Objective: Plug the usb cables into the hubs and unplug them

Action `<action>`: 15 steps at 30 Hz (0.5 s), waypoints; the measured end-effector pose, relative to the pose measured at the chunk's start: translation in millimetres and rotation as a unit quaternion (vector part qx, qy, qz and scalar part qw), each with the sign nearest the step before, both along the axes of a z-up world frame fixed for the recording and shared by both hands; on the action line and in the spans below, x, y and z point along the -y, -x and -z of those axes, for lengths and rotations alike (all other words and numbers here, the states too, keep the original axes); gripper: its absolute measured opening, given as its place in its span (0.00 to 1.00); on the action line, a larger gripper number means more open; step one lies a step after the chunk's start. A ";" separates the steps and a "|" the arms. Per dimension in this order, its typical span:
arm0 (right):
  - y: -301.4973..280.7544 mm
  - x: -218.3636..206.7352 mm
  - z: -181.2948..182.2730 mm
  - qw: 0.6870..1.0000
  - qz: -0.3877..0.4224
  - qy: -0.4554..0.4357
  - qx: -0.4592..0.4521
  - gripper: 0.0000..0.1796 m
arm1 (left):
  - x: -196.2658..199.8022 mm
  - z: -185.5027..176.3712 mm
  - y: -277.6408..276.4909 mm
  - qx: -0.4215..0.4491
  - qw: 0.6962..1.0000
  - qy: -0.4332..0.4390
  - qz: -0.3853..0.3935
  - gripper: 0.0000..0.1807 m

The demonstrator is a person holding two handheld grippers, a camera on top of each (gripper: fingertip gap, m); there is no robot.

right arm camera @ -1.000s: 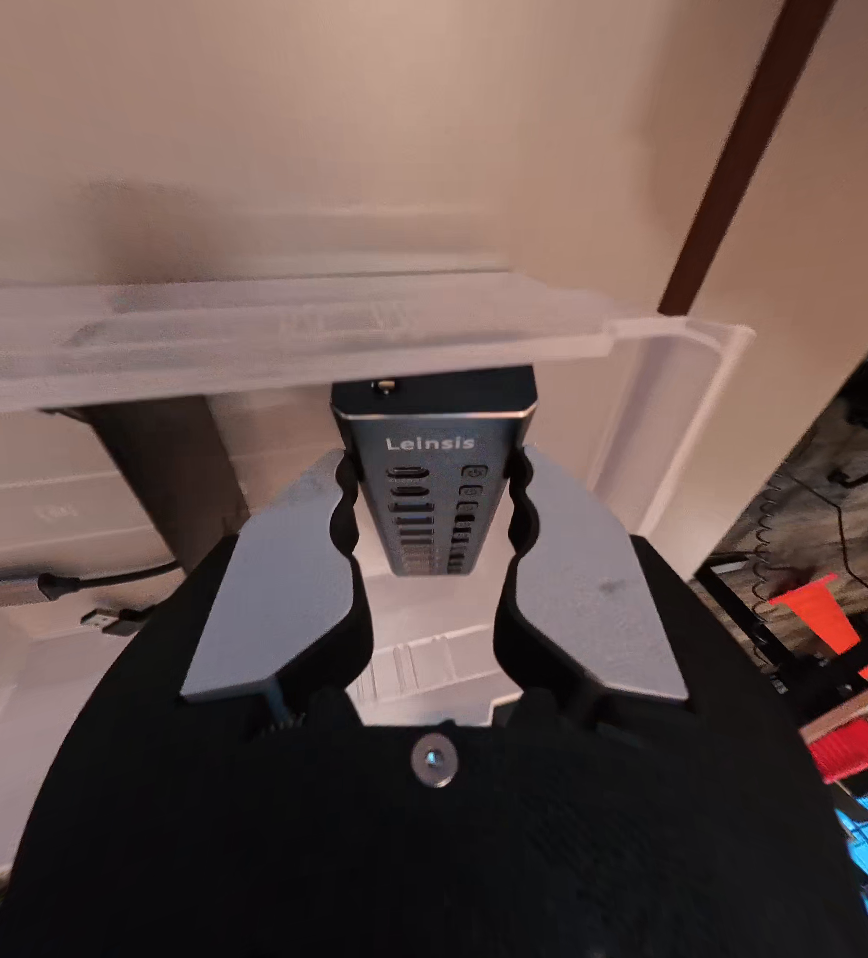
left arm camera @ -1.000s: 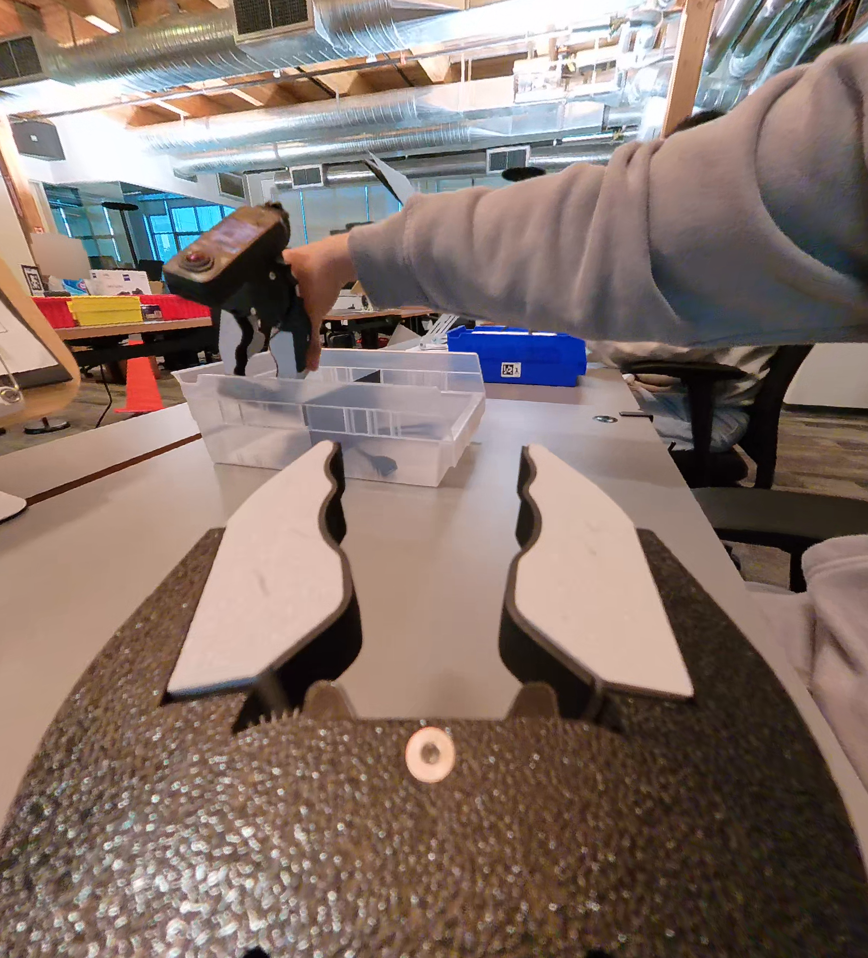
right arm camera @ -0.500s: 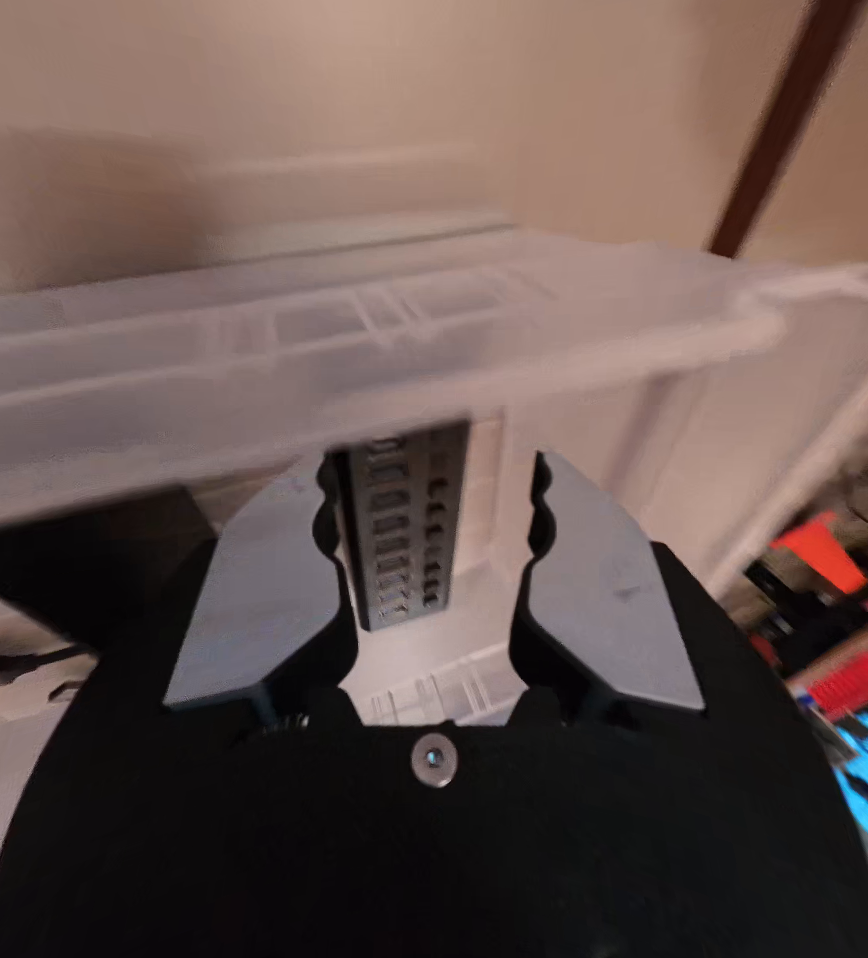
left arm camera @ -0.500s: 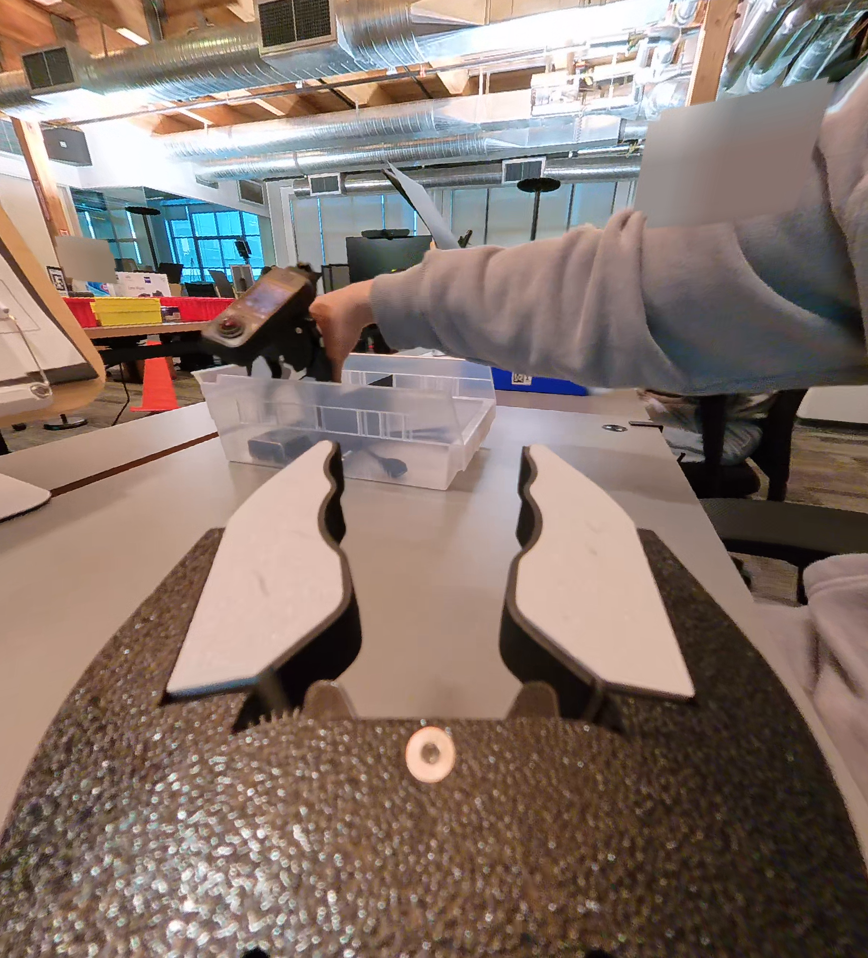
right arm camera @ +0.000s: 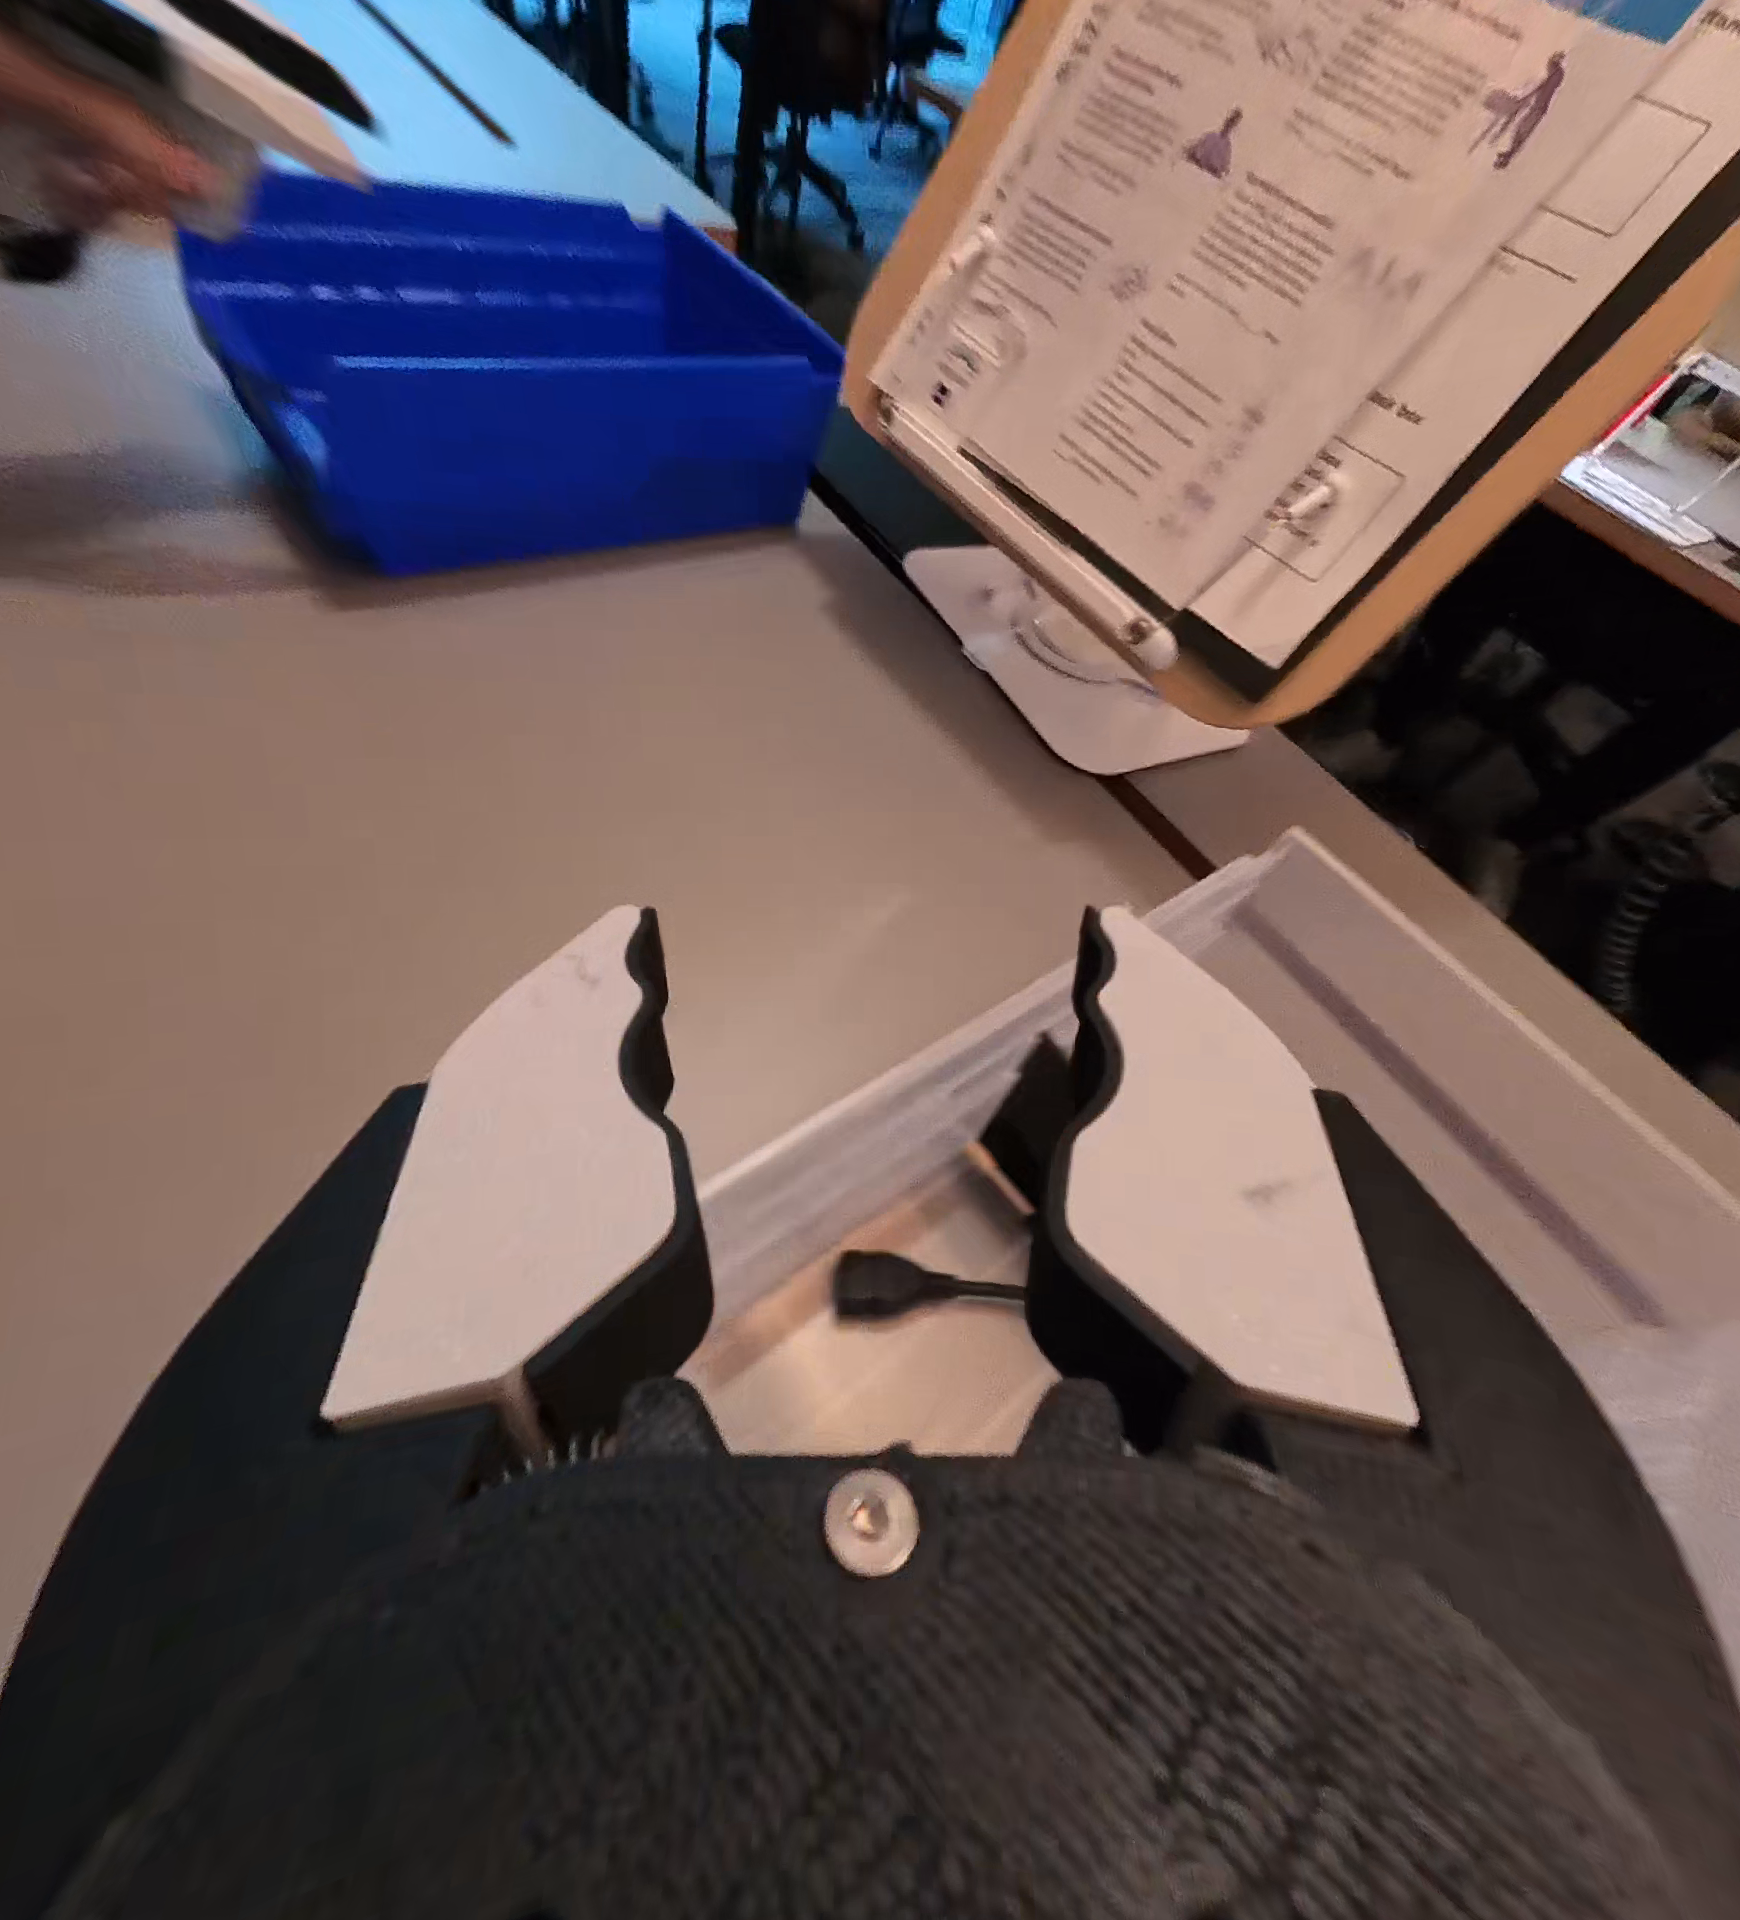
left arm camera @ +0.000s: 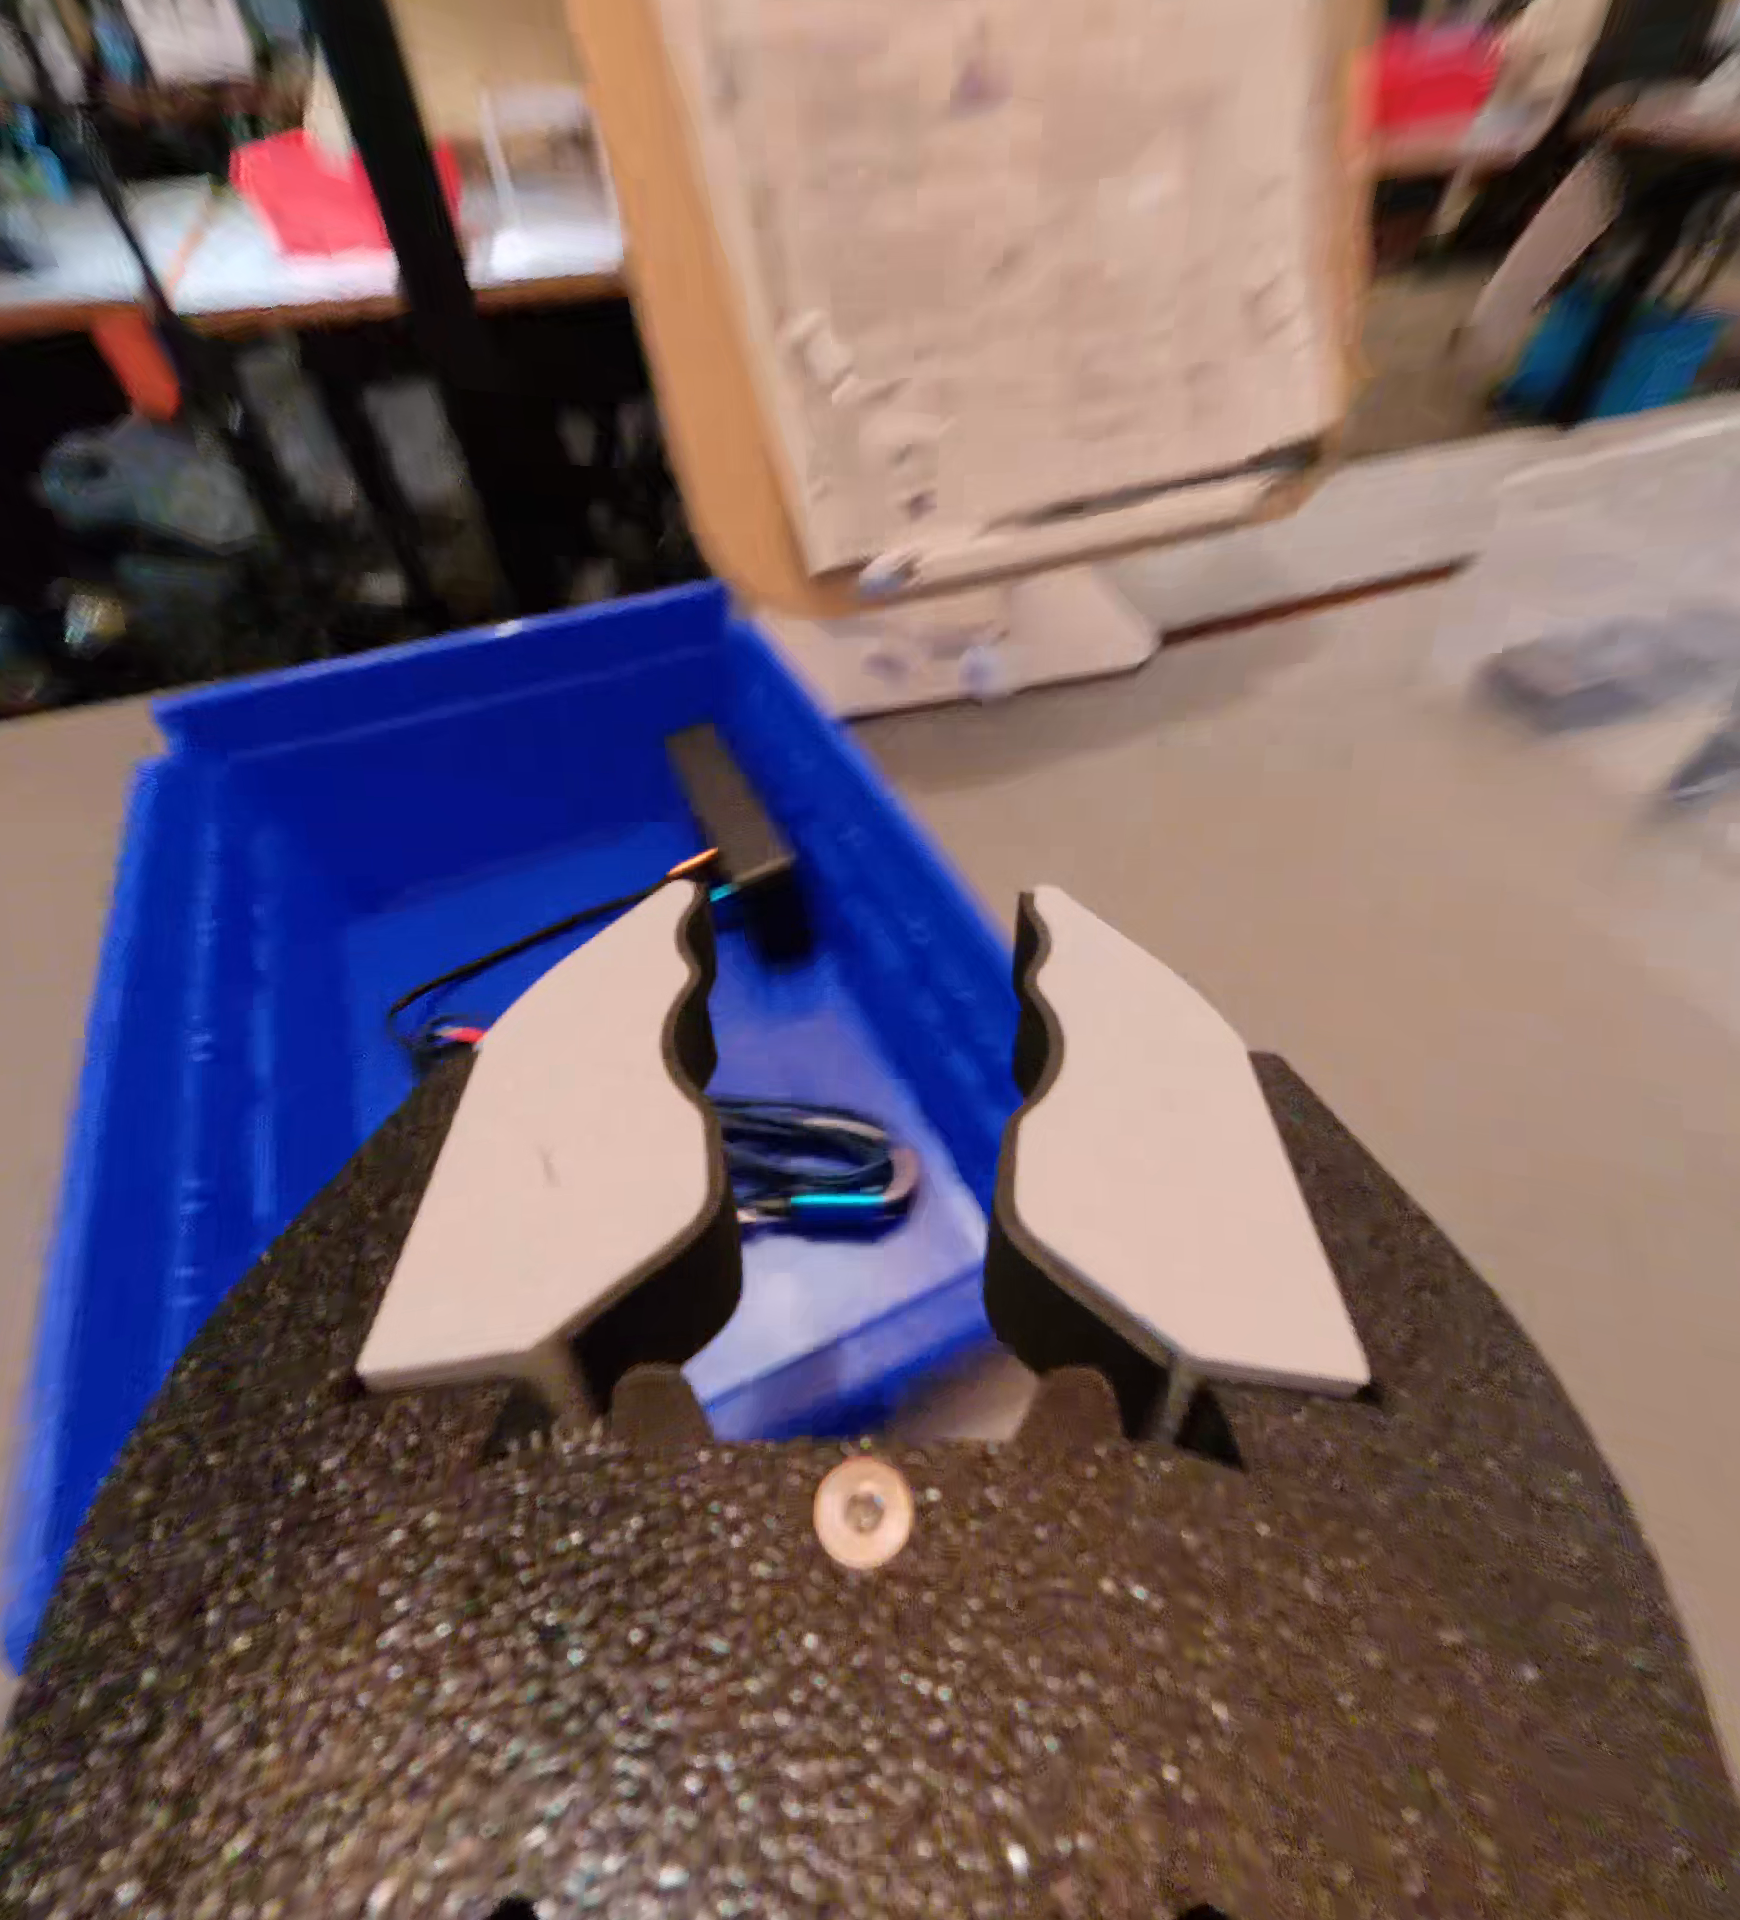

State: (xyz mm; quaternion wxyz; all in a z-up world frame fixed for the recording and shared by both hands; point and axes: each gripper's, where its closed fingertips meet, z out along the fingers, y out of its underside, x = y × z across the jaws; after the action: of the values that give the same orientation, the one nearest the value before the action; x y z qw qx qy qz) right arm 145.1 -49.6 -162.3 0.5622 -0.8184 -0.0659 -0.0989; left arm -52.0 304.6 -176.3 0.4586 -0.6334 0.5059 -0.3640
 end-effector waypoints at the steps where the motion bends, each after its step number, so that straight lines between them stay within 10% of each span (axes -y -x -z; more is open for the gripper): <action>1: 10.4 5.1 2.0 1.000 0.000 -0.015 -0.011 0.42 | -19.1 8.8 -9.9 -0.034 0.999 0.010 -0.007 0.31; 9: 50.5 19.6 25.6 0.994 0.017 -0.054 -0.094 0.43 | -74.7 106.5 -102.3 -0.217 0.964 0.152 -0.029 0.36; 15: 70.7 24.2 33.0 0.991 -0.002 -0.061 -0.115 0.40 | -76.1 116.5 -126.7 -0.188 0.968 0.162 -0.033 0.18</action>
State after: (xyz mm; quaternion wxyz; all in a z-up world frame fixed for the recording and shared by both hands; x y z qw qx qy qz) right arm 74.5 -73.7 -195.3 0.6148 -0.7886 0.0042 -0.0068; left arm 74.7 380.7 -292.8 0.2582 -0.7725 0.4966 -0.3001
